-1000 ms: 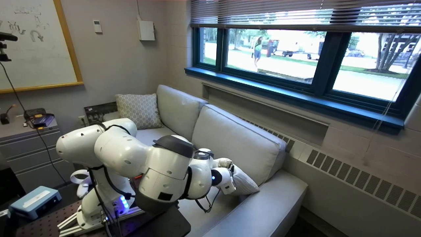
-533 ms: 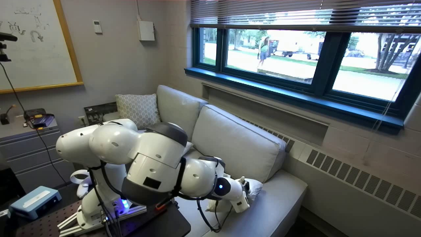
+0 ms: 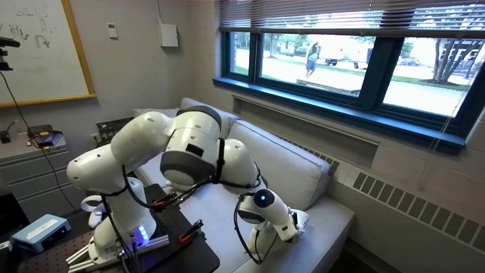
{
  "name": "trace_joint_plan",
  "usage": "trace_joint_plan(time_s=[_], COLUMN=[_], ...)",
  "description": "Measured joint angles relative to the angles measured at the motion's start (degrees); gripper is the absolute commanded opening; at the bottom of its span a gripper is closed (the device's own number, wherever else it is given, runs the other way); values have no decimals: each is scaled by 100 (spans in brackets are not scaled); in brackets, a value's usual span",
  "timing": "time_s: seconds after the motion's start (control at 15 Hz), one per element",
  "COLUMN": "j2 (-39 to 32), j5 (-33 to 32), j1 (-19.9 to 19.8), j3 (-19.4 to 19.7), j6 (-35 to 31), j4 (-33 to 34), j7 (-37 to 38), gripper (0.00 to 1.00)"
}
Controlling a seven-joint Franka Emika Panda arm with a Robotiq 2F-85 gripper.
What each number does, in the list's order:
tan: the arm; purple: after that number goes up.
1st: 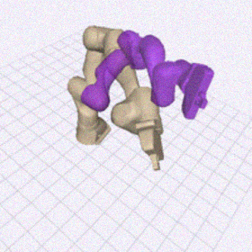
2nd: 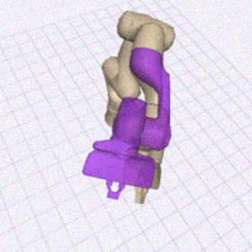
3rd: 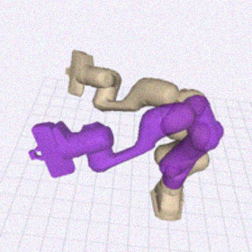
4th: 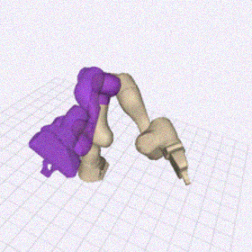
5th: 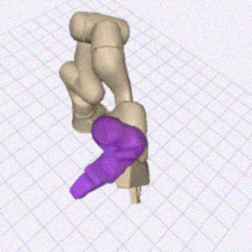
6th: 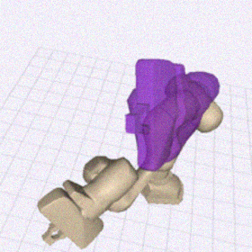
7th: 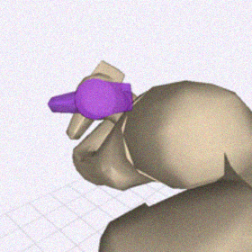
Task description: Set the striped pillows against the armrest
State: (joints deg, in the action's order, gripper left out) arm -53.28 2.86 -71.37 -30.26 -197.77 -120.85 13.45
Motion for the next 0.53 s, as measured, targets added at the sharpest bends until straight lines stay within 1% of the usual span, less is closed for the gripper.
trace_joint_plan(time_s=[0.13,0.27,0.33,0.53], j2=[364,661,745,852], j5=[578,1188,1407,2023], j1=[852,1784,2180,3318], j3=[579,1165,1350,1691], j6=[0,0,0,-1], j4=[94,183,249,558], j7=[258,581,757,1275], gripper=[11,11,11,11])
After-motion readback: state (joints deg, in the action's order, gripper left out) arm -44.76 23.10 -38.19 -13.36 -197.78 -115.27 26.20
